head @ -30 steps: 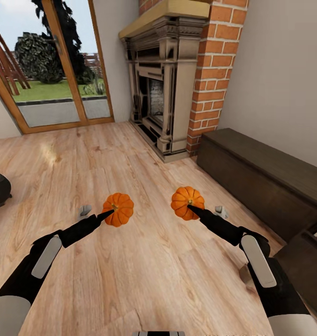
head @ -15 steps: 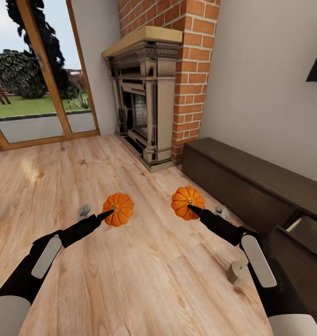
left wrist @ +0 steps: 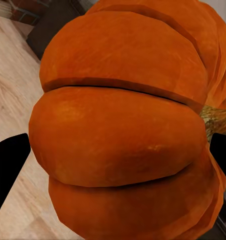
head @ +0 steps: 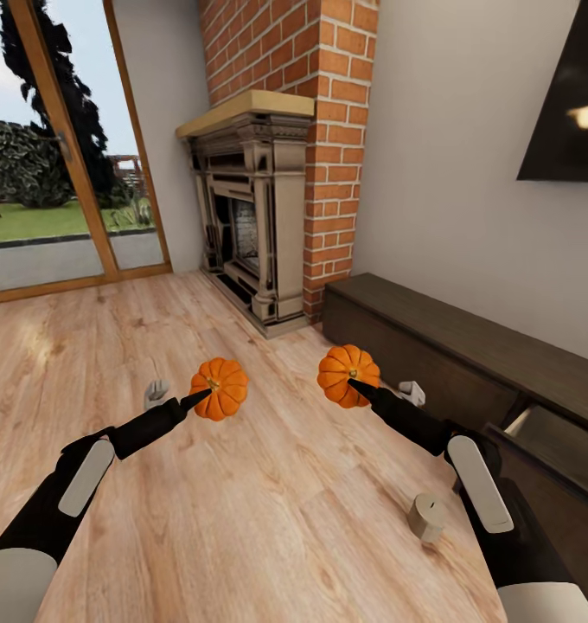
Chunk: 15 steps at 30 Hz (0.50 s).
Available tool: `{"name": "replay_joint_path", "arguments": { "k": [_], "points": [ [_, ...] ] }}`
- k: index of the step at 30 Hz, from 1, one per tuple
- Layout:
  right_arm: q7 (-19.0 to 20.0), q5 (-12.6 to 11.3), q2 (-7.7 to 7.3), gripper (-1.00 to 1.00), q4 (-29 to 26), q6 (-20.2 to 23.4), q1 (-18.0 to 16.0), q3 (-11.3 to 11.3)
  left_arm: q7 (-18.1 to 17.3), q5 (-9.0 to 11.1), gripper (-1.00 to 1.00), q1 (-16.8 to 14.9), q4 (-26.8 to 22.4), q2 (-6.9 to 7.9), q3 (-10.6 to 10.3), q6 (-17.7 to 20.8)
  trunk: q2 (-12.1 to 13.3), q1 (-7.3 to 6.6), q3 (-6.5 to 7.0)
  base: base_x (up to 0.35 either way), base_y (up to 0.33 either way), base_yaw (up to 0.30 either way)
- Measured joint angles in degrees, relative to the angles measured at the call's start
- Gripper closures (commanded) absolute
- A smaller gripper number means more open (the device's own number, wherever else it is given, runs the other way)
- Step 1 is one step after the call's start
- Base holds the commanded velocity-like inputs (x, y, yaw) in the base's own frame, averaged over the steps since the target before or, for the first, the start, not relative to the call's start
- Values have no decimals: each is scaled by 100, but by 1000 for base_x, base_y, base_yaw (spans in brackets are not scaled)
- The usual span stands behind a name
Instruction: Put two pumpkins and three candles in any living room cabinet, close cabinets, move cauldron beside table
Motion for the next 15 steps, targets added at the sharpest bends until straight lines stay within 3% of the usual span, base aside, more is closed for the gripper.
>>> {"name": "replay_joint_path", "arguments": {
  "k": [8,15],
  "points": [
    [-8,13,3,100,0,-2,1,0,0,-9,100,0,1,0,-1,-3,7,-13,114,6,0,-13],
    [-11,12,2,100,-2,-4,19,-7,-9,-8,100,-1,-22,0,-1,-2,7,-13,150,8,0,-183]
  ]
}}
